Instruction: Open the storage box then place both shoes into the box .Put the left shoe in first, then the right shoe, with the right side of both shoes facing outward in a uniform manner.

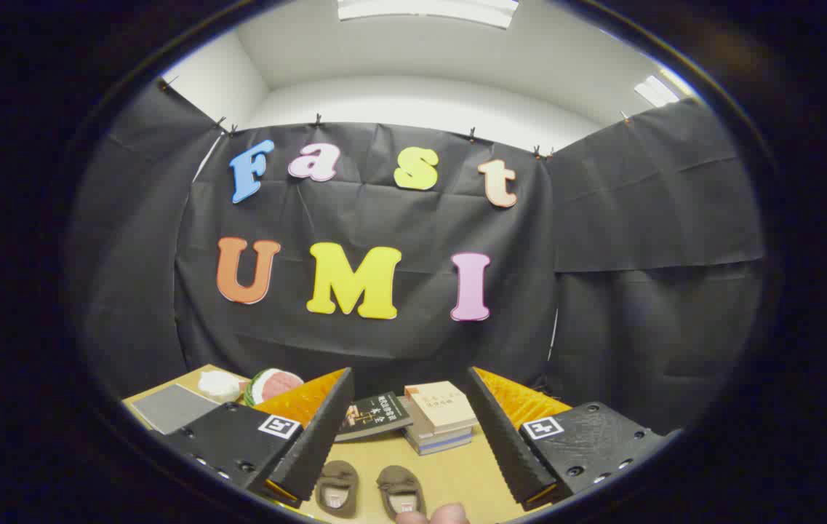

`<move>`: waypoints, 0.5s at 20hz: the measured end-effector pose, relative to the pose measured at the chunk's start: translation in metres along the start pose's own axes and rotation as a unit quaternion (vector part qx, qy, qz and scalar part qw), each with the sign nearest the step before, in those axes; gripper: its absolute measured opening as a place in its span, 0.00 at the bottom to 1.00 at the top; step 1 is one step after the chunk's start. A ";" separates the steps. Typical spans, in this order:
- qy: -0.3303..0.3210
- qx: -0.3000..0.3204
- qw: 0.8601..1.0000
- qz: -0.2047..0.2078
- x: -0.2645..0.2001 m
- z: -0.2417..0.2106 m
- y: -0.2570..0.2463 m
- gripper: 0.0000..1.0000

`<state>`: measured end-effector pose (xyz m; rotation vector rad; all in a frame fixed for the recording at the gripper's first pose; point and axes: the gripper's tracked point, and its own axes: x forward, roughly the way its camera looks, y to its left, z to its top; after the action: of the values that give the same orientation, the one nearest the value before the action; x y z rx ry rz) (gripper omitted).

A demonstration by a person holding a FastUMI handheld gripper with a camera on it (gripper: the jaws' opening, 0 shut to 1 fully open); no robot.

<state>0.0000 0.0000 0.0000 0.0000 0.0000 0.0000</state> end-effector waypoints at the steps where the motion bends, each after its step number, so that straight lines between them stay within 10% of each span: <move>1: -0.003 -0.004 1.000 0.003 0.004 0.003 0.000 0.95; 10: -0.014 -0.002 0.999 0.046 0.043 0.019 0.016 0.95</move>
<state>0.0429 0.0164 0.0187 -0.0045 -0.0273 0.0930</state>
